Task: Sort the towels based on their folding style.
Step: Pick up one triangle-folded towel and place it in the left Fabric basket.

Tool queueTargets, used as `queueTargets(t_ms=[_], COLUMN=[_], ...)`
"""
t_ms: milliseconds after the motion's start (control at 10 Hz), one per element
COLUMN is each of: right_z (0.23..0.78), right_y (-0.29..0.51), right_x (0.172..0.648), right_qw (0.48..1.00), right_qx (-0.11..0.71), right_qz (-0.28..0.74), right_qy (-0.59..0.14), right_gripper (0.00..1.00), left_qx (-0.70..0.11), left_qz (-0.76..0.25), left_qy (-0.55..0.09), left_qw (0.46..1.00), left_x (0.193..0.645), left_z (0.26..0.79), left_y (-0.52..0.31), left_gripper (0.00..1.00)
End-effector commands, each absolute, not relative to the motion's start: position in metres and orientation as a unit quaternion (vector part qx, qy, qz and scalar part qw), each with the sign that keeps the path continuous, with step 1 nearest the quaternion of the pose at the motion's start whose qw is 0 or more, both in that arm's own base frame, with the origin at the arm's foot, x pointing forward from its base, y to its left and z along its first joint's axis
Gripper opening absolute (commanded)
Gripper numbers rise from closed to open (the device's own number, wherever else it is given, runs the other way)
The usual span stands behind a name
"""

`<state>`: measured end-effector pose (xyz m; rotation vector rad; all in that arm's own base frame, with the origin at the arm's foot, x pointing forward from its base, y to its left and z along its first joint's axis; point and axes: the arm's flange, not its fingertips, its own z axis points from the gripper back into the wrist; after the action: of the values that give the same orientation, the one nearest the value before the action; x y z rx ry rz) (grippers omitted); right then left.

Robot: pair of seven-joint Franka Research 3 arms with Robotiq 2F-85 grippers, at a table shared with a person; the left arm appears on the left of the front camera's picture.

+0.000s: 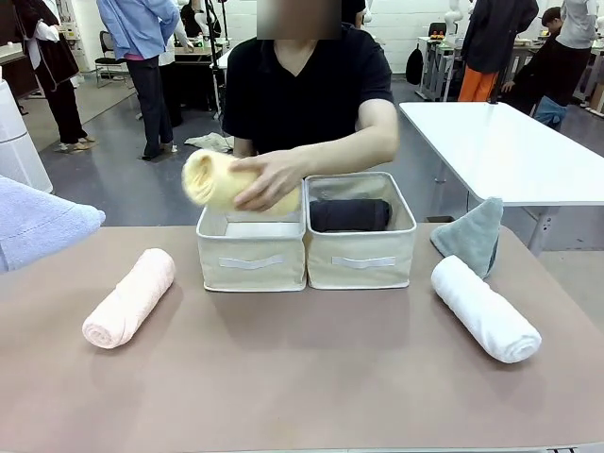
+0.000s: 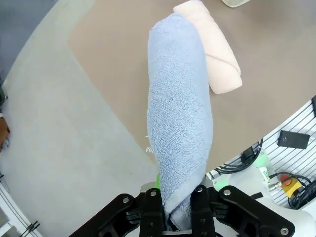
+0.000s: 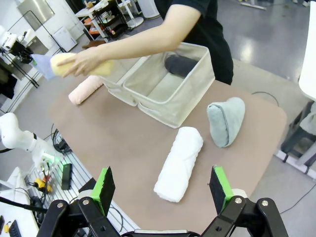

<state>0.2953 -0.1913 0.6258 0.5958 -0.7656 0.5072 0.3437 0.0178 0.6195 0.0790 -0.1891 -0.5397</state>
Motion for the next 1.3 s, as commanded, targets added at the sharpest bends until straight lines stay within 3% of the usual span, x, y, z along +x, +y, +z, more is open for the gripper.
queueTargets(t_ms=[0,500,1000,1200], right_z=[0.625,0.625,0.625,0.625], right_y=[-0.19,-0.19,-0.19,-0.19], right_x=[0.296,0.296,0.296,0.296], right_qw=[0.853,0.853,0.853,0.853], right_qx=[0.285,0.285,0.285,0.285], right_qz=[0.243,0.243,0.243,0.243], right_qy=[-0.363,-0.363,-0.363,-0.363], right_gripper=[1.0,1.0,1.0,1.0], left_qx=[0.062,0.111,0.111,0.097], left_qz=[-0.256,-0.303,-0.371,-0.384], left_qy=[-0.103,-0.152,-0.099,-0.121], left_qw=[0.959,0.934,0.917,0.91], left_x=[0.344,0.356,0.423,0.411], left_z=[0.621,0.666,0.697,0.68], left_y=[0.012,-0.05,-0.163,-0.159], left_gripper=[0.17,0.17,0.17,0.17])
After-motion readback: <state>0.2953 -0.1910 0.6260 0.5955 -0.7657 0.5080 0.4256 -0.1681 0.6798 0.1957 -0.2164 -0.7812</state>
